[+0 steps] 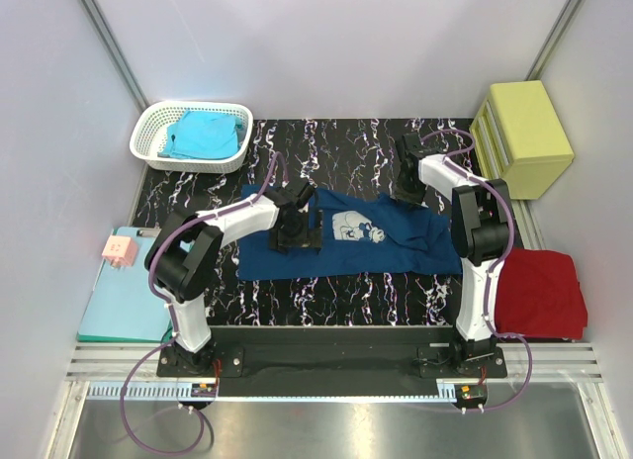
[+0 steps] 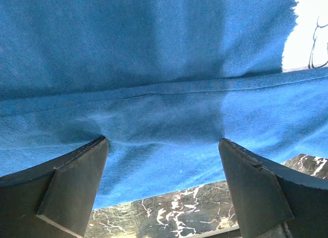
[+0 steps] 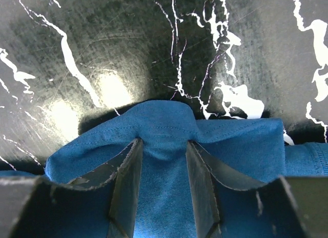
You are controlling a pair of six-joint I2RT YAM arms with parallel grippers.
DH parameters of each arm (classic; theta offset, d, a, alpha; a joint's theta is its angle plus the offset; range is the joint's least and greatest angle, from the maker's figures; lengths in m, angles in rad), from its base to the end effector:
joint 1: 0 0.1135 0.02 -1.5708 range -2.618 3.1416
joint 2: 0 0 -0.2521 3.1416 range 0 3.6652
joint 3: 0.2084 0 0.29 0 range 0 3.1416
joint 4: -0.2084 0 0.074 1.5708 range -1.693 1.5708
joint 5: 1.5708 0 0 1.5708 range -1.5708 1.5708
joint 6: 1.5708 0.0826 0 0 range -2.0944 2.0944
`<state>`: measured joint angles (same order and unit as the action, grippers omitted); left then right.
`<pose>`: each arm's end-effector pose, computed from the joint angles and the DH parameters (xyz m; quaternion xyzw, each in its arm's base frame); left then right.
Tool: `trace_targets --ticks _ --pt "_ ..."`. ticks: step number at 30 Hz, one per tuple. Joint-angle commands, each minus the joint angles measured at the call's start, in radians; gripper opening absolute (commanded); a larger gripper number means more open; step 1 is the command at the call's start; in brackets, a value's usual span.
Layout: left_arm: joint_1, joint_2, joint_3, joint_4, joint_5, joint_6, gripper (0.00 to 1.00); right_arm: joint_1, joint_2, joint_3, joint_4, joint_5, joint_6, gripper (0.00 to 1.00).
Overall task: Fold and stack the t-shirts
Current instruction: Grap the side of the flattened tshirt furthest away from the robot with both arms
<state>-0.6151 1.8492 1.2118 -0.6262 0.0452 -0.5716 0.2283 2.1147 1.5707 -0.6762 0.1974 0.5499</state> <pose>0.3248 -0.2341 0.0861 0.0250 0.9877 -0.1040 0.1143 0.4688 0.0923 0.0881 0.1739 0.9645 -0.0239 0.1974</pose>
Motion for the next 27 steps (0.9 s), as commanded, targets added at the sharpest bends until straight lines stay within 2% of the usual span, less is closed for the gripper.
trace_targets --ticks 1,21,27 --pt "-0.020 0.076 -0.028 0.016 0.065 -0.005 0.99 0.003 -0.016 -0.012 0.026 0.066 0.013 0.47" --pt "-0.021 0.099 -0.003 0.011 0.078 -0.002 0.99 -0.035 -0.045 0.006 0.035 0.088 0.024 0.48" --pt "-0.021 0.108 -0.003 0.010 0.082 -0.005 0.99 -0.035 -0.102 0.023 0.043 0.079 0.019 0.50"
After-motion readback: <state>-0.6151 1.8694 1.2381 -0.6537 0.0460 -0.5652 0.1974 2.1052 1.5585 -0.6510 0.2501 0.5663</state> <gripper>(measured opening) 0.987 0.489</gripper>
